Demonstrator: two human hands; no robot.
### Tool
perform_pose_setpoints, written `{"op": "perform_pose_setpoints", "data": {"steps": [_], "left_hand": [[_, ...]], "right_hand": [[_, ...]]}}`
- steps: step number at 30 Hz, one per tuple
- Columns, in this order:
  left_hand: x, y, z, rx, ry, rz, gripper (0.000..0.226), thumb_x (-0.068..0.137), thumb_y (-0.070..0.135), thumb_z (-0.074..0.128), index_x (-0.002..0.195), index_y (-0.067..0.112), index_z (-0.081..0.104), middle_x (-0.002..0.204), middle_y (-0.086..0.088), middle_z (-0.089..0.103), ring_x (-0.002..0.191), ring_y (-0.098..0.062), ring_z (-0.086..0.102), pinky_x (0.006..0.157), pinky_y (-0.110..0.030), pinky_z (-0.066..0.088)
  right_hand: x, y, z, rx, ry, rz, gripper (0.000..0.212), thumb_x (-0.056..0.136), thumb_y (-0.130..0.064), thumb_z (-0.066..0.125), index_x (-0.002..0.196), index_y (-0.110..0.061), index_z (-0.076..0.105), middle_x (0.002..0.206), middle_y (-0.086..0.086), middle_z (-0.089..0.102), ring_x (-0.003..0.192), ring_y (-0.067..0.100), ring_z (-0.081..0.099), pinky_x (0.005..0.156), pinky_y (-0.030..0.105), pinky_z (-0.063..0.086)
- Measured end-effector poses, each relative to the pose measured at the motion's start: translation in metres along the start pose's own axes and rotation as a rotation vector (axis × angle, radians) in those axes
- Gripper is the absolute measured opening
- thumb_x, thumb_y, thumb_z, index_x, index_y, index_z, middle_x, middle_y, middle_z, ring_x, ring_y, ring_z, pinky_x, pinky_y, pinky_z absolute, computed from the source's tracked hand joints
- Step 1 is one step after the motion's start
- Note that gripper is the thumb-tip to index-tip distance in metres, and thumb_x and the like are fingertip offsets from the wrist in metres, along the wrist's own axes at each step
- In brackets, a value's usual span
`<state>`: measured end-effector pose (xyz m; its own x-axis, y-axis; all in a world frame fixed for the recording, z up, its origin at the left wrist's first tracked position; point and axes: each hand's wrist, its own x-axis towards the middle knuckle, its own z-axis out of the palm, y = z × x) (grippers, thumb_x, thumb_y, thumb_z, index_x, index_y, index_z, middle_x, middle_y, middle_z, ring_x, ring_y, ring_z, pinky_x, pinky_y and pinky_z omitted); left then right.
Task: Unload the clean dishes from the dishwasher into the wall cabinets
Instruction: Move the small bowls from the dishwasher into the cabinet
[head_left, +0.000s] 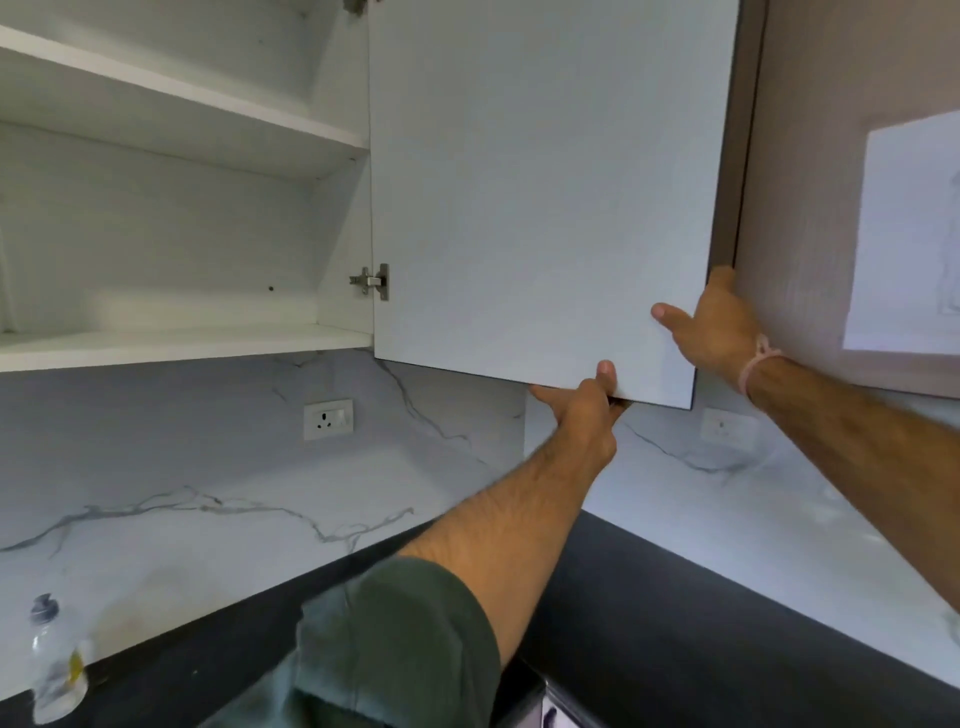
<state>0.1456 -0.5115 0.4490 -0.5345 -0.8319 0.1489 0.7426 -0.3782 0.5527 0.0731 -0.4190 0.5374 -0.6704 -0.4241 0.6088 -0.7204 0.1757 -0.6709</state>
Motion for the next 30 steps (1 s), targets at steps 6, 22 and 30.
{"op": "perform_pose_setpoints", "data": {"steps": [6,22,30], "left_hand": [[-0.026,0.002,-0.011,0.388,-0.023,-0.123,0.077,0.082,0.035,0.078,0.142,0.021,0.032,0.110,-0.016,0.067,0.078,-0.026,0.071,0.066,-0.039,0.063],[-0.155,-0.161,-0.050,1.067,-0.348,-0.242,0.046,0.093,0.049,0.059,0.129,0.023,0.050,0.122,-0.005,0.066,0.101,-0.021,0.065,0.086,-0.033,0.055],[-0.290,-0.285,-0.075,1.322,-0.609,-0.357,0.041,0.091,0.041,0.063,0.126,0.021,0.058,0.119,0.005,0.062,0.098,-0.011,0.056,0.080,-0.024,0.044]], "right_hand": [[-0.032,0.002,-0.003,-0.284,-0.081,0.062,0.071,0.085,-0.031,0.075,0.134,-0.002,0.034,0.134,0.021,0.053,0.116,0.040,0.056,0.096,0.047,0.050],[-0.222,0.166,-0.101,-0.488,-0.155,0.370,0.056,0.094,-0.050,0.056,0.134,-0.013,0.043,0.134,0.015,0.057,0.114,0.035,0.059,0.097,0.046,0.050],[-0.354,0.281,-0.211,-0.549,-0.243,0.533,0.054,0.093,-0.048,0.056,0.131,-0.010,0.046,0.127,0.014,0.059,0.111,0.032,0.059,0.091,0.040,0.048]]}}
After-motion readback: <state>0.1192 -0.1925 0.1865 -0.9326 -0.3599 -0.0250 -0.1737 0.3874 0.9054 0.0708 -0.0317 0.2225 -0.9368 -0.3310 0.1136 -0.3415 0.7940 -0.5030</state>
